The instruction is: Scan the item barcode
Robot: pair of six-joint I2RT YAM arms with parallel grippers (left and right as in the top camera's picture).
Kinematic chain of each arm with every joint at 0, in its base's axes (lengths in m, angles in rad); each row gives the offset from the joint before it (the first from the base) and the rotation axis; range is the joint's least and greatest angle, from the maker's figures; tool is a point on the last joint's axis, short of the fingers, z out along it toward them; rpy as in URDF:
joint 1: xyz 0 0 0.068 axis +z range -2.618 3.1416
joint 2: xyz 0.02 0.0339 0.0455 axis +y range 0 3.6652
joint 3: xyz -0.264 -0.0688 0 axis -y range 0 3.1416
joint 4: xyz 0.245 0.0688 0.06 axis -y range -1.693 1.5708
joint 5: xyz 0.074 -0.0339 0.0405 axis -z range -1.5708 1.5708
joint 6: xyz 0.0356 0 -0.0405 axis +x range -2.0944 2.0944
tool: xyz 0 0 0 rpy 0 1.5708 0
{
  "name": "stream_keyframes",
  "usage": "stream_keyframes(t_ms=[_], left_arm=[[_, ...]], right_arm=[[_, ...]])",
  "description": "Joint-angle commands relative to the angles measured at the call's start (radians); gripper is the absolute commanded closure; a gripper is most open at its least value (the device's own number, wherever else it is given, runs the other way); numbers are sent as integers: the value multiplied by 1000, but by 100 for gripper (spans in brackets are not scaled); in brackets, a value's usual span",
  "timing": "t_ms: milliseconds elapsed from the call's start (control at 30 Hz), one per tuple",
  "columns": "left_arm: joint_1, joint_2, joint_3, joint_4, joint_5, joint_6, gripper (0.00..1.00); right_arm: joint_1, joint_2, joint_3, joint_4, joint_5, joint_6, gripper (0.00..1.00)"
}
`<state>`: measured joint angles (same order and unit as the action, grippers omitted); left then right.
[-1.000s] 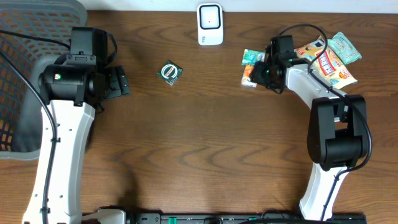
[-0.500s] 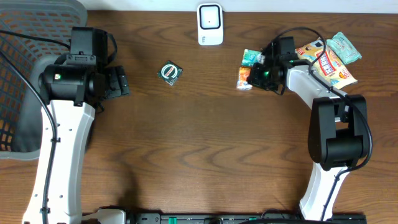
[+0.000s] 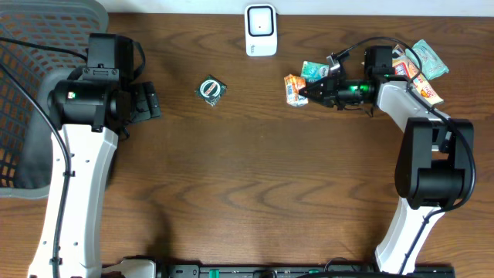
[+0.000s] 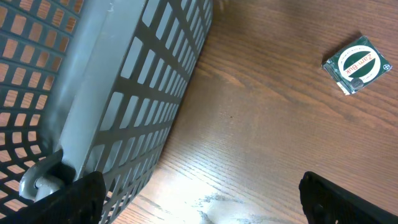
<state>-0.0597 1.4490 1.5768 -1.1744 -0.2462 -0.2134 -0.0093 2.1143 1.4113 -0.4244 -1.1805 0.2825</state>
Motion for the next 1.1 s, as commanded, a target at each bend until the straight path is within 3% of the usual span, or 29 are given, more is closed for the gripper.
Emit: stream_keyframes(t_ms=[0,733,900,1067], left_arm=[[5,-7,9,-3,-17,-6,2],[5,-7,9,-3,-17,-6,2],[5,-7,9,-3,-17,-6,2],[5,-7,9,-3,-17,-6,2]], right_arm=[[2,8,-7,3,-291,-170,99],[24,8,-7,13,-302,-201,99],[77,8,-7,-72,15,-140,98],[156,-23,-7,-201,338,-182,99]])
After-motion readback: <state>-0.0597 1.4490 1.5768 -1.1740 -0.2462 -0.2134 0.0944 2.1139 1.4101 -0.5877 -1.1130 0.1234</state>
